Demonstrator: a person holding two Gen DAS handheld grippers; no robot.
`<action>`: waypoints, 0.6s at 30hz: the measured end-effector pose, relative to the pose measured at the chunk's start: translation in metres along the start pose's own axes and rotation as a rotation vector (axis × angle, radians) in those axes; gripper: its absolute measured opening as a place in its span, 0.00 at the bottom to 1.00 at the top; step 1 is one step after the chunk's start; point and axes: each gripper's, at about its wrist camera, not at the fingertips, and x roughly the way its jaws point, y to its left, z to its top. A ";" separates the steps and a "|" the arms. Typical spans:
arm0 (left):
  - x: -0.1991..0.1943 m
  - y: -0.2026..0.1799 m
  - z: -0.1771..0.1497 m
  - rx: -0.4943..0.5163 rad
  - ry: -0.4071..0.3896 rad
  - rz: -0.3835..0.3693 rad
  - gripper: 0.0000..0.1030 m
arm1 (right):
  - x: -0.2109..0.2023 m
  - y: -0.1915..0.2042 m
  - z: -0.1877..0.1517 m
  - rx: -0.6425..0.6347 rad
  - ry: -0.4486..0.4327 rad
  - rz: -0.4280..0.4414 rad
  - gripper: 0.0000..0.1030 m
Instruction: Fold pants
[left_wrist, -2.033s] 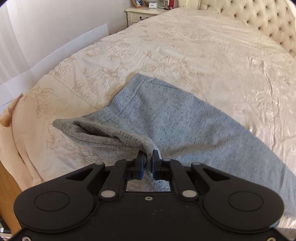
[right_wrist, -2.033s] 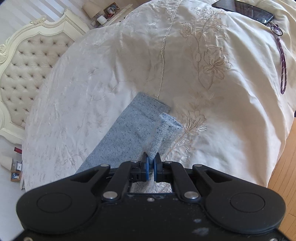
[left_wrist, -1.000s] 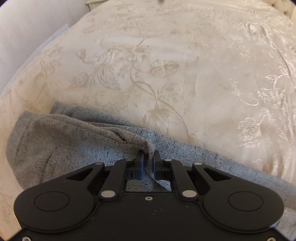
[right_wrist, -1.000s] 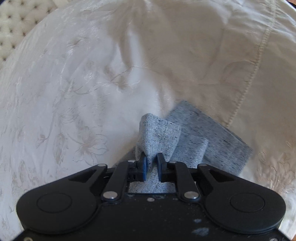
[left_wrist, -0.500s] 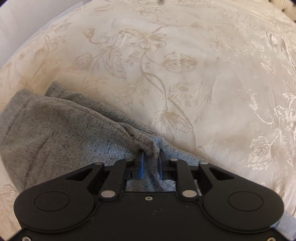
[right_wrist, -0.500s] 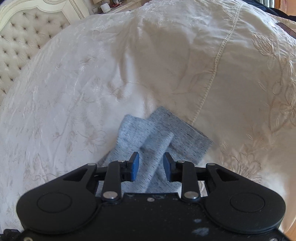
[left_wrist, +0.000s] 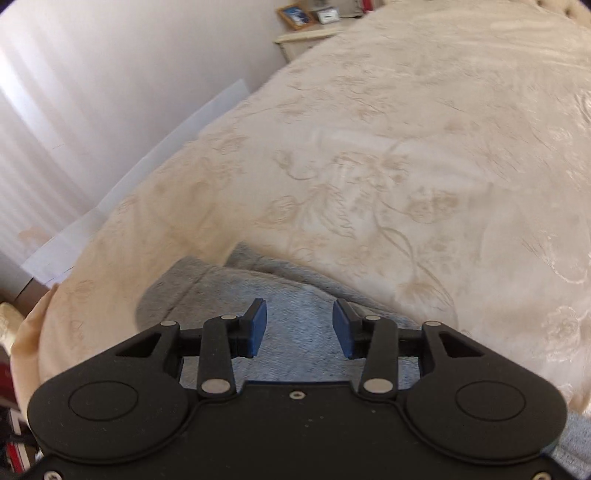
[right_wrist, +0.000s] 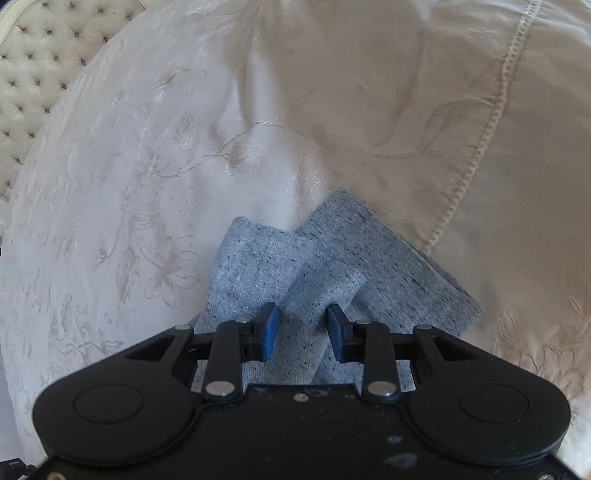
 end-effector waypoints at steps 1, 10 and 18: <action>0.001 0.002 0.000 -0.010 0.015 0.006 0.50 | 0.002 0.000 0.004 0.002 0.005 0.004 0.32; 0.033 -0.012 0.011 0.168 0.210 0.054 0.49 | -0.072 0.001 0.002 -0.112 -0.090 0.036 0.05; 0.028 -0.037 -0.011 0.427 0.165 0.073 0.50 | -0.081 -0.026 -0.019 -0.093 -0.002 -0.147 0.15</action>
